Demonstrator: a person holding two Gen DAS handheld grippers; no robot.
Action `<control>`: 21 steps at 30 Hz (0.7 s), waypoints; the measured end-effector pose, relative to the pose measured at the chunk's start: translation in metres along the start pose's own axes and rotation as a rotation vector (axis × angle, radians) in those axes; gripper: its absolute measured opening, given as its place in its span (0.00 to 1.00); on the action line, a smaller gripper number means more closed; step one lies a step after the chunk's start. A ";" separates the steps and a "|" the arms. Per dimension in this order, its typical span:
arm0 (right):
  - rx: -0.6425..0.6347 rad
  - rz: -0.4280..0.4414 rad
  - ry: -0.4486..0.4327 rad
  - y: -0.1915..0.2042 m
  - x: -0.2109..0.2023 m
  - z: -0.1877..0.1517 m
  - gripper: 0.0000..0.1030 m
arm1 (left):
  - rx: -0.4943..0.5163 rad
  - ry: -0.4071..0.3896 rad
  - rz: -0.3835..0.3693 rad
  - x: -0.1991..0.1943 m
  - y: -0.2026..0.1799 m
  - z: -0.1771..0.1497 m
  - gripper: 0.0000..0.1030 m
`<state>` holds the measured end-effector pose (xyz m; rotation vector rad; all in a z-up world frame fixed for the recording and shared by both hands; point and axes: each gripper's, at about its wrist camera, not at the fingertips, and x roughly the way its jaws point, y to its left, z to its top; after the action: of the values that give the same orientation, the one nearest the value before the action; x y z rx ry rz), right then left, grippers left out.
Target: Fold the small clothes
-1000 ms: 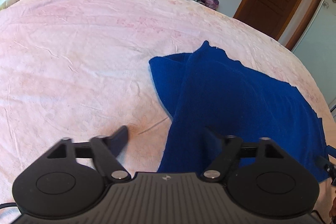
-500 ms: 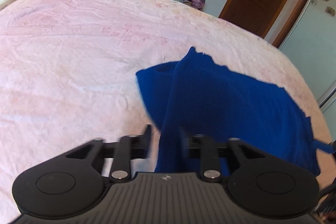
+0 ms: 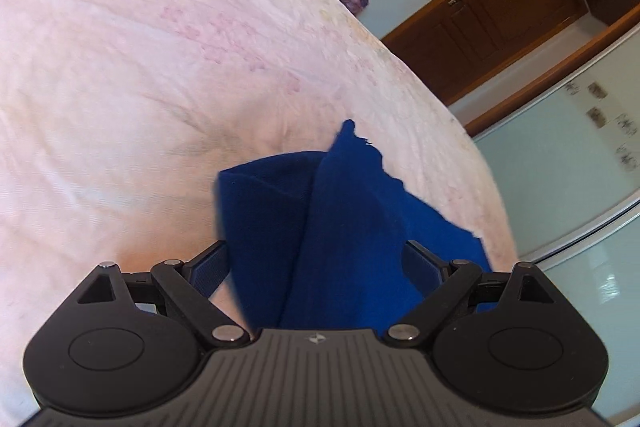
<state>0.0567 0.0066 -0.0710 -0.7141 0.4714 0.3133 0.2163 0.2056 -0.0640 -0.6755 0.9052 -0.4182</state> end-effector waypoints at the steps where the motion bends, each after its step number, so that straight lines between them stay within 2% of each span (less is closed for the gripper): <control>1: -0.002 -0.015 -0.001 0.001 0.004 0.003 0.99 | -0.013 0.003 -0.011 0.003 0.001 0.003 0.90; 4: -0.029 -0.069 -0.004 0.011 0.014 0.012 0.99 | -0.025 0.031 -0.044 0.016 0.001 0.015 0.90; 10: -0.119 -0.161 -0.075 0.030 0.027 0.022 0.99 | 0.020 0.079 -0.078 0.040 -0.008 0.033 0.90; 18: -0.077 -0.170 -0.092 0.031 0.036 0.033 0.96 | 0.155 0.101 -0.027 0.066 -0.033 0.044 0.88; 21: -0.066 -0.161 -0.101 0.034 0.034 0.033 0.89 | 0.226 0.094 -0.009 0.070 -0.038 0.043 0.82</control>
<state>0.0806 0.0574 -0.0854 -0.7914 0.3068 0.2136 0.2887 0.1517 -0.0591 -0.4566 0.9270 -0.5550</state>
